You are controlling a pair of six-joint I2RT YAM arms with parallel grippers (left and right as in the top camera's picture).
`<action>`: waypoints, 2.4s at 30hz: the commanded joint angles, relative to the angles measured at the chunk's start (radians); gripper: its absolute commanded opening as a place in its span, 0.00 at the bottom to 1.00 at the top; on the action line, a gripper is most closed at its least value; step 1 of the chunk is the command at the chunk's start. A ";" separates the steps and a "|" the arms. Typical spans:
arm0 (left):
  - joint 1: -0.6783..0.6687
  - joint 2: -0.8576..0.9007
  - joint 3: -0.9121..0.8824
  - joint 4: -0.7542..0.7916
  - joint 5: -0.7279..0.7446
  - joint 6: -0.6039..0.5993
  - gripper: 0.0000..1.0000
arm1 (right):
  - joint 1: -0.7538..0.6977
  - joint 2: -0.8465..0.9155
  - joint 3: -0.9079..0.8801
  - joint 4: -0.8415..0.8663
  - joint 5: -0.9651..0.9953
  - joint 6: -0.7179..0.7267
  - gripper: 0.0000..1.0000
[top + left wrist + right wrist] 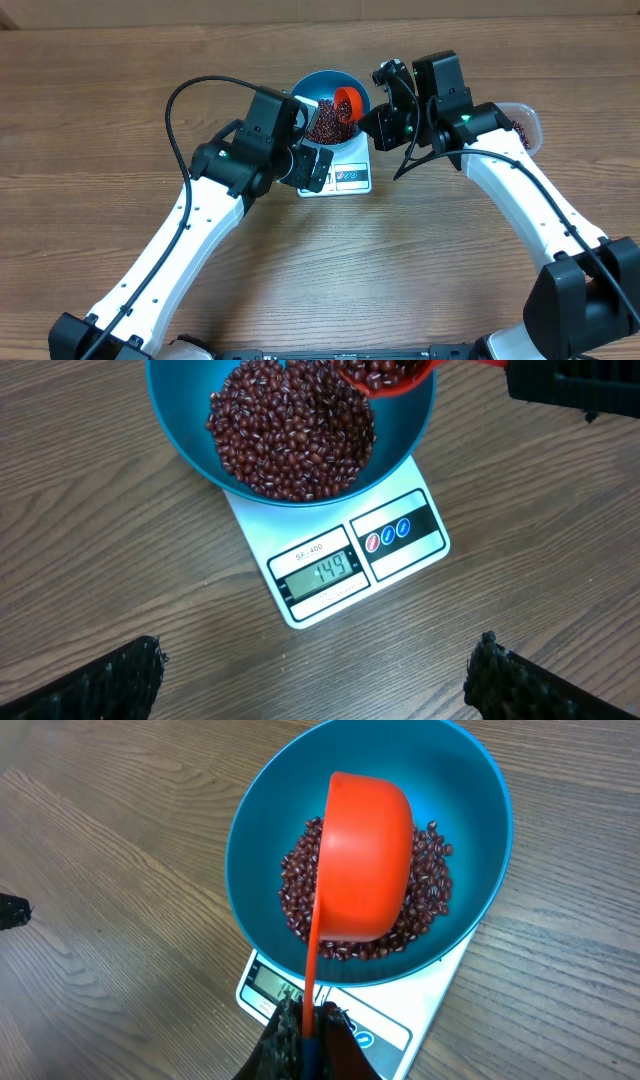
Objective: Scoop item into bowl and weigh 150g on scale
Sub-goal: 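Keep tipping the scoop slowly until the scale reads 150 g, then carry the red scoop right and lower it into the clear bean container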
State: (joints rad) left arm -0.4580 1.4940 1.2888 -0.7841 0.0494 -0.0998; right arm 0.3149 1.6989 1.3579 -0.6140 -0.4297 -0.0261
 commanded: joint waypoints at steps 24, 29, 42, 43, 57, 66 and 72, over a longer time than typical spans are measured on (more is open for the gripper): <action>-0.001 -0.010 -0.003 0.003 0.010 0.018 1.00 | 0.000 -0.027 0.030 0.006 -0.006 -0.002 0.04; -0.001 -0.010 -0.003 0.003 0.010 0.018 1.00 | 0.000 -0.027 0.030 0.007 -0.016 -0.001 0.04; -0.001 -0.010 -0.003 0.003 0.010 0.018 1.00 | -0.052 -0.027 0.030 0.010 -0.142 0.087 0.04; -0.001 -0.010 -0.003 0.003 0.010 0.018 1.00 | -0.073 -0.027 0.030 0.011 -0.191 0.087 0.04; -0.001 -0.010 -0.003 0.003 0.010 0.018 1.00 | -0.448 -0.029 0.030 -0.068 -0.566 0.086 0.04; -0.001 -0.010 -0.003 0.003 0.010 0.018 1.00 | -0.667 -0.058 0.030 -0.243 -0.341 0.077 0.04; -0.001 -0.010 -0.003 0.003 0.010 0.018 1.00 | -0.684 -0.108 0.030 -0.281 -0.056 0.080 0.04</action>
State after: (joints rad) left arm -0.4580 1.4940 1.2888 -0.7841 0.0494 -0.0998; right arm -0.3752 1.6535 1.3594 -0.8890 -0.6804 0.0589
